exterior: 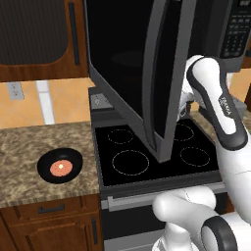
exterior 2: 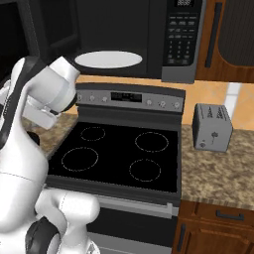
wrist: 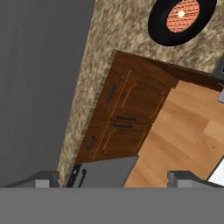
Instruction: Open the microwave, place the bowl with waffle inside the microwave, then close the microwave door and turn it on.
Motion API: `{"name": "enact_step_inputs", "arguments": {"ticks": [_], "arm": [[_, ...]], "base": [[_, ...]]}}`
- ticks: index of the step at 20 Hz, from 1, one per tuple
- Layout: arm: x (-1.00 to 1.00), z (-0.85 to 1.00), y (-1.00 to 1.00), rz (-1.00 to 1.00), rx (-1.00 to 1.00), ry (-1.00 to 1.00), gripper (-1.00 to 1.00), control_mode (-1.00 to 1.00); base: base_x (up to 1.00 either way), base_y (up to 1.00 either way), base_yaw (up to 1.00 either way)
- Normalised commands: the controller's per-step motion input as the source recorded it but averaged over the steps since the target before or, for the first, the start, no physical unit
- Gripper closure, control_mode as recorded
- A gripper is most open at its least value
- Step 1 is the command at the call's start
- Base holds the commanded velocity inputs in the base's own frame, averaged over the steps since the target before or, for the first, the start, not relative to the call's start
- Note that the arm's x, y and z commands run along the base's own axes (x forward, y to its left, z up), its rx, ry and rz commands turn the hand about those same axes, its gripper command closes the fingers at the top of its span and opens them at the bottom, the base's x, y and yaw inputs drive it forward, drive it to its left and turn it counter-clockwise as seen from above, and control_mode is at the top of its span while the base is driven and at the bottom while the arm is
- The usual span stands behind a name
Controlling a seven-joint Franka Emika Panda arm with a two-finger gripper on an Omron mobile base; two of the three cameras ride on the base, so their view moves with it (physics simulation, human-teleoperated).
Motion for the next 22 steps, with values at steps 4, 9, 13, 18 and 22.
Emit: {"name": "enact_step_inputs", "arguments": {"ticks": [4, 9, 13, 18, 22], "arm": [[0.46, 0.0, 0.82, -0.08, 0.02, -0.04, -1.0, -1.0], [0.37, -0.24, -0.39, -0.08, 0.08, 0.0, -1.0, -1.0], [0.8, -0.88, -0.83, 0.0, 0.18, 0.09, -1.0, -1.0], [1.0, -1.0, 0.55, 0.03, 0.09, 0.22, -1.0, -1.0], [1.0, -1.0, 1.0, 0.02, 0.01, 0.15, -1.0, -1.0]], "base": [[0.0, 0.0, 0.0], [0.0, 0.0, 0.0], [0.0, 0.0, 0.0], [0.0, 0.0, 0.0], [0.0, 0.0, 0.0]]}}
